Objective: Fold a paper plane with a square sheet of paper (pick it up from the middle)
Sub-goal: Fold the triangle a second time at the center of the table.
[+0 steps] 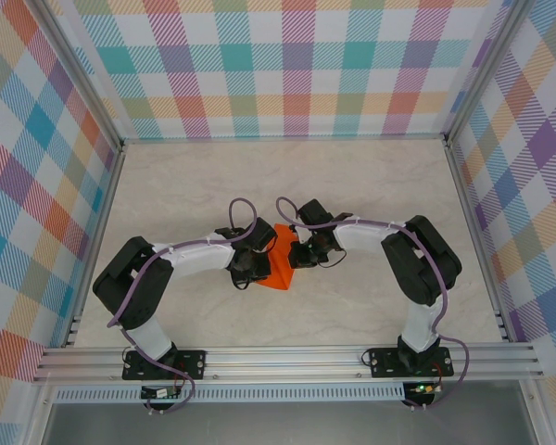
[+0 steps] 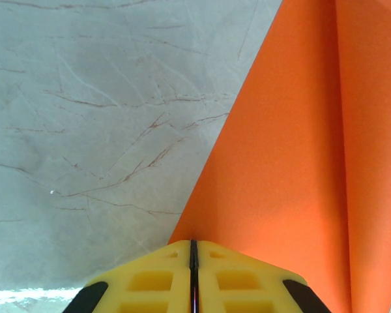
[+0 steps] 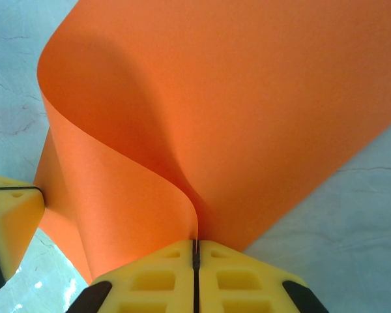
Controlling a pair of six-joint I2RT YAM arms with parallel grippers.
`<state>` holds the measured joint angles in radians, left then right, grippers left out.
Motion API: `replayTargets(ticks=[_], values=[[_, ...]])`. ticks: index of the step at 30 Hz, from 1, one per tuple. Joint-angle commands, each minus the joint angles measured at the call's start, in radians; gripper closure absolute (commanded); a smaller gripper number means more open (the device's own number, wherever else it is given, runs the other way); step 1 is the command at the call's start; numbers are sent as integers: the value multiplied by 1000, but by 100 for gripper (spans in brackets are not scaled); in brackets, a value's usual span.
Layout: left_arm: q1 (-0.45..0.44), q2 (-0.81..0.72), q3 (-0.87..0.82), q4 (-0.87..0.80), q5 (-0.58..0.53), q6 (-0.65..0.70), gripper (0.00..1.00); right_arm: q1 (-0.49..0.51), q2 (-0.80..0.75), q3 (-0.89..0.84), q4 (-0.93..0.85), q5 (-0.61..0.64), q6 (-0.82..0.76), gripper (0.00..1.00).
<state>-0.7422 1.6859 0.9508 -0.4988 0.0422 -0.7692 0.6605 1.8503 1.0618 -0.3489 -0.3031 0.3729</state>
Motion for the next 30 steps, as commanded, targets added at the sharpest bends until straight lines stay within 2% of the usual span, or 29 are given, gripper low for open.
replayTargets(ticks=[1,16,24,30], values=[[-6,3,2,-34,-10,0,91,-2,-38,2,-15,7,-11,92],[-6,-6,2,-29,-7,-2,91,-1,6,5,-21,18,-4,92],[1,-64,26,-19,2,-4,86,-1,12,-9,-14,27,-3,94],[74,-159,-31,135,126,-39,85,-1,18,-3,-10,25,-1,94]])
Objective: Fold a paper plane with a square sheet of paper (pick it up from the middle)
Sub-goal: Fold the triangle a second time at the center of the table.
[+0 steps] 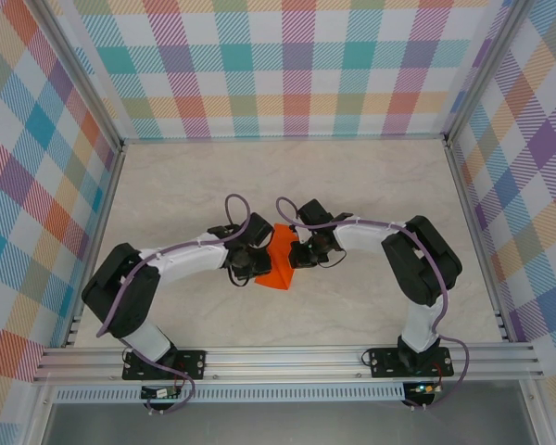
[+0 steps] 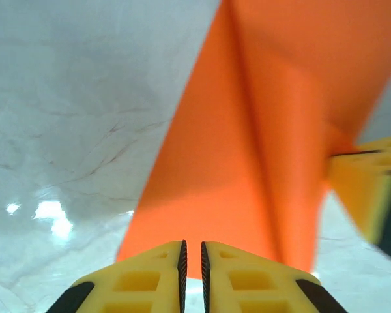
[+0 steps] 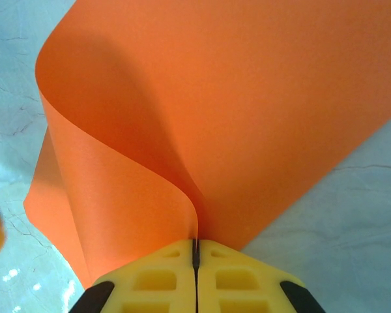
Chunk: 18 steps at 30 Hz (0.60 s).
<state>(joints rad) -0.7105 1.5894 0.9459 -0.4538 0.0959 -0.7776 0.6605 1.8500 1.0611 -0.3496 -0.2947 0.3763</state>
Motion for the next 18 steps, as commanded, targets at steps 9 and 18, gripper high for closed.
replayTargets(ticks=[9,18], values=[[153,-45,-144,513,292,-183,100,-1,23,-6,-9,14,-4,94],[155,63,-154,655,336,-234,100,-1,23,-7,-8,17,-3,94]])
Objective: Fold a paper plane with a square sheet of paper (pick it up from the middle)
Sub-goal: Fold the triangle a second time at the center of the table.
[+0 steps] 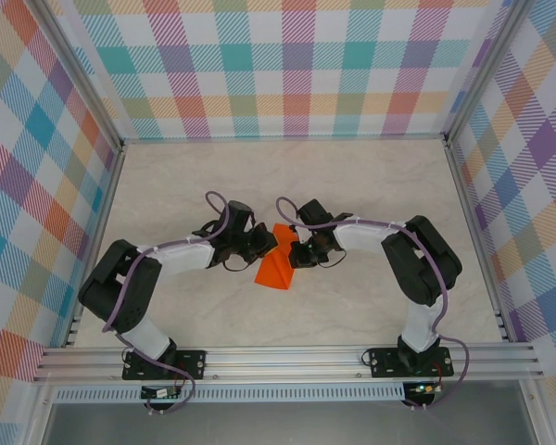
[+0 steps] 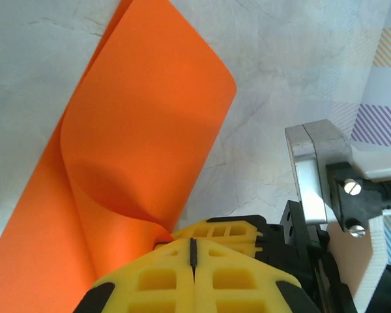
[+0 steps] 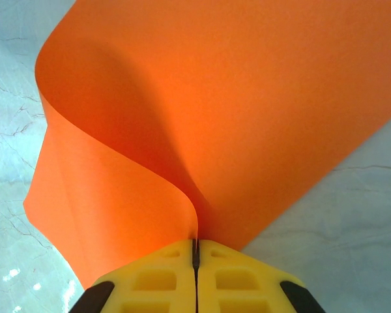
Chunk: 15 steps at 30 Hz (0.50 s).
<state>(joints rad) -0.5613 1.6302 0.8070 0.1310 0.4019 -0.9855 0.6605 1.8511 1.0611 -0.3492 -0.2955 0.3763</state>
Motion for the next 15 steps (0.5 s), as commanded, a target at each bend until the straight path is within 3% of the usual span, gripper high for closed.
replayTargets(ticks=[1,15], values=[[6,27,-18,71,28,-26,100,-1,22,-7,-10,18,-4,94],[6,94,-31,71,18,6,100,-1,26,-7,-10,19,-2,94]])
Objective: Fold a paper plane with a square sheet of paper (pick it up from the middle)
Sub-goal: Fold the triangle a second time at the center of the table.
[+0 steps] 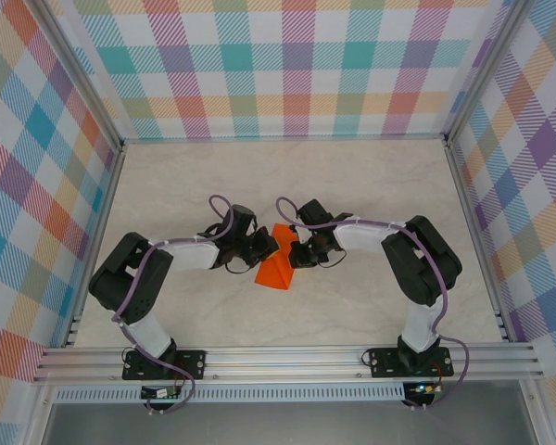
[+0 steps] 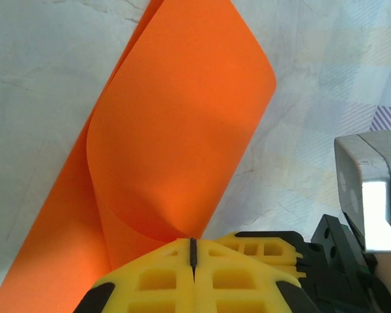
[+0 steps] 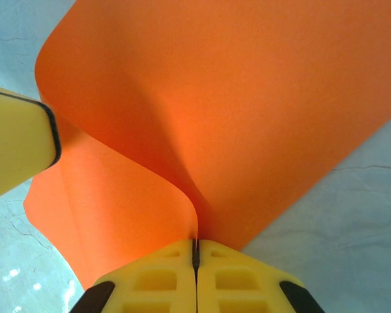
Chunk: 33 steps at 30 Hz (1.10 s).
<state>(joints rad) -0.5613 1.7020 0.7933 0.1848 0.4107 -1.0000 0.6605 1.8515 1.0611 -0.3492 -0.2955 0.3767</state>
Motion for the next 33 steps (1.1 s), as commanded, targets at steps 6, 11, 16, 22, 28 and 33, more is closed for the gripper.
replayTargets(ticks=[6,11,16,22,28,33], values=[[6,60,-21,25,-1,37,100,-1,28,-6,-11,18,0,94],[7,90,-35,10,-23,40,100,-1,29,-1,-8,16,5,94],[5,106,-58,-3,-42,44,100,-1,27,12,-2,5,19,92],[5,111,-74,-2,-44,52,100,-1,-19,33,-29,17,38,83],[5,109,-73,-6,-41,61,100,-6,-137,29,-96,137,72,66],[2,105,-68,-11,-33,67,100,-6,-203,15,-82,47,97,65]])
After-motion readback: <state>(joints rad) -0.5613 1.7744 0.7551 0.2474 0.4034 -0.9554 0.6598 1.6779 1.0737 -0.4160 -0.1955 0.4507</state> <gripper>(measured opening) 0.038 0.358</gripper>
